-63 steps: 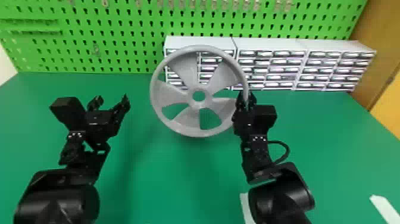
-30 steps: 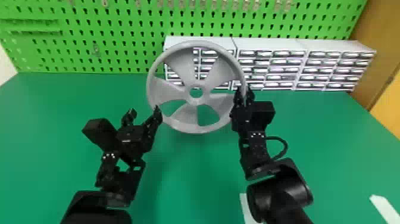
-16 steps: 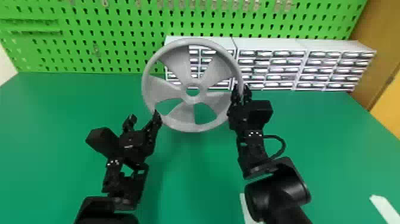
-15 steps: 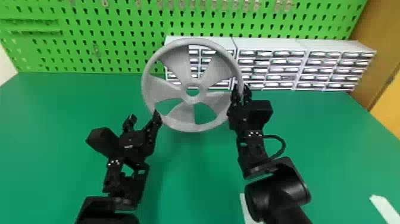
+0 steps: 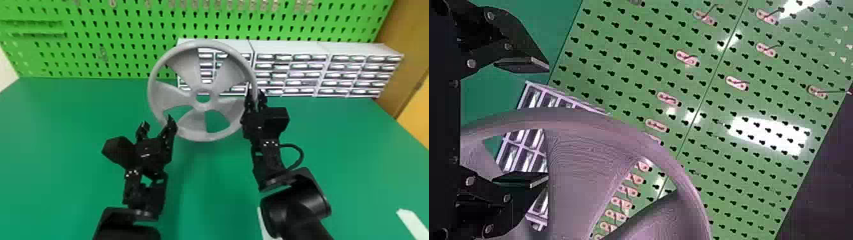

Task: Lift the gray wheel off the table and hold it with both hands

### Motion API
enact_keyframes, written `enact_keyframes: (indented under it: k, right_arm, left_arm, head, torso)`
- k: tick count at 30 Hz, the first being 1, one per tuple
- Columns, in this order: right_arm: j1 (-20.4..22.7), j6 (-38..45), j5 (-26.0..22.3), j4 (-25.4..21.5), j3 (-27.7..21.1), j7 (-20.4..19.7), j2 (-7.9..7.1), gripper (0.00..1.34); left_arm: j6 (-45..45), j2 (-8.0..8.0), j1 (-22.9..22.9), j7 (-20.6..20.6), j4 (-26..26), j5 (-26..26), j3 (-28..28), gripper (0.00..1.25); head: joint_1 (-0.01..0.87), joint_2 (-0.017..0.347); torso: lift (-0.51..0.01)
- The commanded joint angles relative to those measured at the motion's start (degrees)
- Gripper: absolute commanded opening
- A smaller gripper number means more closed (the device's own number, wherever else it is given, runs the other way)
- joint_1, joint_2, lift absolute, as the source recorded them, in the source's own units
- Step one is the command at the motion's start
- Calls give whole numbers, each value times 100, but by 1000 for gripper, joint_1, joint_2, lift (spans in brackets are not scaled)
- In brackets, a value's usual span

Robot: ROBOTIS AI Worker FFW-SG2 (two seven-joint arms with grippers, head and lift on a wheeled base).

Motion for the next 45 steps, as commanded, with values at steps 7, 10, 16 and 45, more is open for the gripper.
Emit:
enact_keyframes:
  k: [7,10,16,45]
  right_arm:
    - [-15,-56,1,0,30,-9,5,135]
    - [-15,-65,1,0,39,-9,5,135]
    - [-15,-83,1,-17,48,-9,5,135]
    - [-6,-118,-8,-53,74,-9,5,135]
  left_arm:
    - [-106,-65,-91,8,231,74,15,772]
    - [-106,-65,-109,8,275,74,50,772]
    - [-133,-65,-205,8,362,83,77,770]
    - [-150,-74,-381,342,538,-5,-20,338]
  head:
    - [711,15]
    - [711,15]
    - [711,15]
    - [711,15]
  torso:
    - [-98]
    - [-98]
    - [-98]
    - [-98]
